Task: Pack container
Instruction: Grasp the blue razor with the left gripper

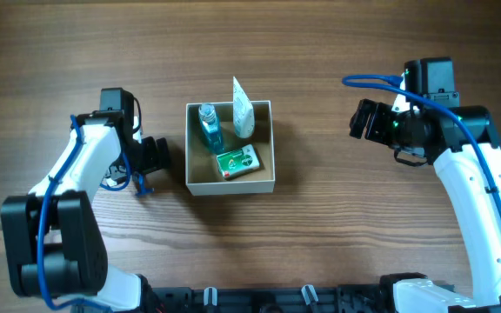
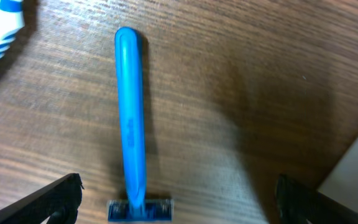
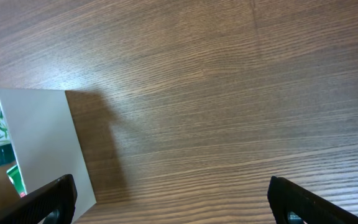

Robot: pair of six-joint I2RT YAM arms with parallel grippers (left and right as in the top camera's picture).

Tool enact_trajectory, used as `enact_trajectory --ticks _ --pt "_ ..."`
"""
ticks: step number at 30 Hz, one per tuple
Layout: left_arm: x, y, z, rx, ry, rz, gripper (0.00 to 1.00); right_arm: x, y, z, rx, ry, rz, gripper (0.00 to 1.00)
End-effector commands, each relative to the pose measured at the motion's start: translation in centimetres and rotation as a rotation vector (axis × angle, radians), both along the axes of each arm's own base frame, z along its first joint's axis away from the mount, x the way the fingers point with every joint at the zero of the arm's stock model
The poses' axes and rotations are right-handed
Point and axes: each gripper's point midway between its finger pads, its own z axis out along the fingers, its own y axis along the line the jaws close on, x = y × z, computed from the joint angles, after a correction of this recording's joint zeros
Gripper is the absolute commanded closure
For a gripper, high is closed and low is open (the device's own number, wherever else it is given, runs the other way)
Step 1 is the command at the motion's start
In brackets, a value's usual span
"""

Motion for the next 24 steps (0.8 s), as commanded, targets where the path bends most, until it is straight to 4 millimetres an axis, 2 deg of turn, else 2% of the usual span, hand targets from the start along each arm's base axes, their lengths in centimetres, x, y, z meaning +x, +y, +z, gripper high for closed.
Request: enact_trajectory --ticks 1,4,5,6,8,9,17,19,20,21,24 --pt "0.4 -0.1 -1.1 -0.021 0.018 0.015 0.00 -0.4 0.2 -0.4 0.008 0.021 0.017 0.00" --pt "0.2 -0.1 -1.8 -0.021 0.042 0.015 0.00 -0.8 0.1 -0.5 0.006 0.035 0.020 0.00" --pt "0.1 -0.1 -1.9 -0.021 0.044 0.015 0.04 -0.9 0.1 -0.5 0.004 0.038 0.023 0.00" --pt "0.1 -0.1 -1.9 -0.021 0.045 0.015 0.10 -1.0 0.1 -0.6 0.002 0.042 0.028 0.00" --pt "0.1 -0.1 -1.9 -0.021 0.045 0.015 0.16 -1.2 0.2 -0.7 0.004 0.053 0.044 0.00" --pt "0.1 -0.1 -1.9 -0.021 0.045 0.015 0.24 -1.4 0.2 -0.7 0.003 0.060 0.044 0.00" --pt "0.4 0.4 -2.2 0.010 0.027 0.016 0.56 -2.0 1.1 -0.8 0.047 0.083 0.070 0.00" --pt "0.4 0.4 -2.2 0.009 0.027 0.016 0.60 -2.0 1.1 -0.8 0.043 0.082 0.086 0.00" --pt "0.4 0.4 -2.2 0.009 0.028 0.016 0.52 -2.1 1.1 -0.8 0.045 0.084 0.087 0.00" --pt "0.4 0.4 -2.2 0.009 0.028 0.017 0.52 -2.1 1.1 -0.9 0.045 0.087 0.087 0.00" --pt "0.4 0.5 -2.4 0.013 0.032 0.020 0.58 -2.5 1.2 -1.0 0.051 0.103 0.091 0.00"
